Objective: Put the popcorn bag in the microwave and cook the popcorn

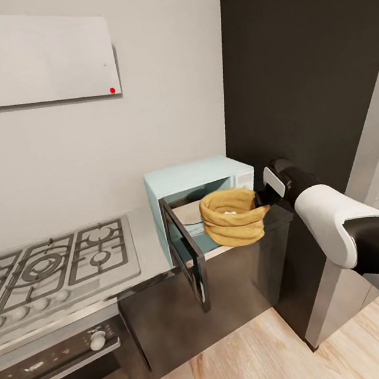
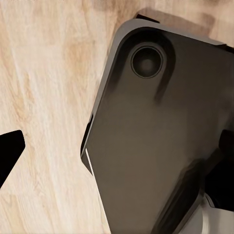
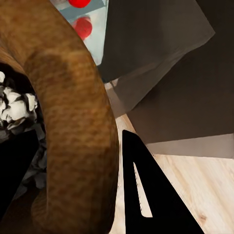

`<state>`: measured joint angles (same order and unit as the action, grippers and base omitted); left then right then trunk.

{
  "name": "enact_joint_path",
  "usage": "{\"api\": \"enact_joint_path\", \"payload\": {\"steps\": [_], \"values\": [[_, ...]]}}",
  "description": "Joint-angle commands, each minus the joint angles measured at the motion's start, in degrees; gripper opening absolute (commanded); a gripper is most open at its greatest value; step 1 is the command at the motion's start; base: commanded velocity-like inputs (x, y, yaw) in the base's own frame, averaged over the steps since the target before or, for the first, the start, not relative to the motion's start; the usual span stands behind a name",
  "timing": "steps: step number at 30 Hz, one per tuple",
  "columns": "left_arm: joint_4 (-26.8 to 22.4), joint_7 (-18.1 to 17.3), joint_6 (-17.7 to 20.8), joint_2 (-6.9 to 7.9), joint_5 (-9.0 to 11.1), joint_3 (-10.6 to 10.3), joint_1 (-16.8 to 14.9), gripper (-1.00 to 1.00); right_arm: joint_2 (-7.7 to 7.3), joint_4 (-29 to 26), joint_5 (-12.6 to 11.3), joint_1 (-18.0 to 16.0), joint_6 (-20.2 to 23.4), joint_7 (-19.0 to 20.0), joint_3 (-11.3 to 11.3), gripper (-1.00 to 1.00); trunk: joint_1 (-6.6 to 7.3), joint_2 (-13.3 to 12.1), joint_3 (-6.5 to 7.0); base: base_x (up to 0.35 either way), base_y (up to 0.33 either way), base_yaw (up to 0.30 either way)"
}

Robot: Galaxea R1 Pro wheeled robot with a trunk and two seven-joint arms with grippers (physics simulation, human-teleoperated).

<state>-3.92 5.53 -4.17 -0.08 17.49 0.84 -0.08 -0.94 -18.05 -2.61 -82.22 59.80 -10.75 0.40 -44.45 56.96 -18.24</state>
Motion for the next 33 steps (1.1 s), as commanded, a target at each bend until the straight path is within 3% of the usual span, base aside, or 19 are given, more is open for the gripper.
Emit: {"api": "enact_joint_path", "payload": {"steps": [1, 7, 24, 33], "values": [[-0.1, 0.1, -0.1, -0.01, 0.2, 0.1, 0.0, 1.0, 0.02, 0.0, -0.3, 0.0, 0.2, 0.0, 0.0, -1.0, 0.0, 0.0, -0.07, 0.0, 0.0, 0.0], [-0.1, 0.1, -0.1, -0.01, 0.2, 0.0, 0.0, 1.0, 0.0, -0.1, -0.3, 0.0, 0.2, 0.2, 0.0, -1.0, 0.0, 0.0, -0.07, 0.021, 0.0, 0.0], [-0.1, 0.1, -0.1, 0.03, 0.2, 0.0, 0.0, 1.0, 0.45, 0.0, 0.3, 0.0, 0.2, 0.1, 0.1, -1.0, 0.0, 0.0, -0.07, 0.22, 0.0, 0.0], [-0.1, 0.1, -0.1, -0.01, 0.2, 0.1, 0.0, 1.0, 0.5, 0.0, 0.4, 0.0, 0.2, -0.1, 0.1, -1.0, 0.0, 0.0, -0.07, 0.024, 0.093, 0.0]]}}
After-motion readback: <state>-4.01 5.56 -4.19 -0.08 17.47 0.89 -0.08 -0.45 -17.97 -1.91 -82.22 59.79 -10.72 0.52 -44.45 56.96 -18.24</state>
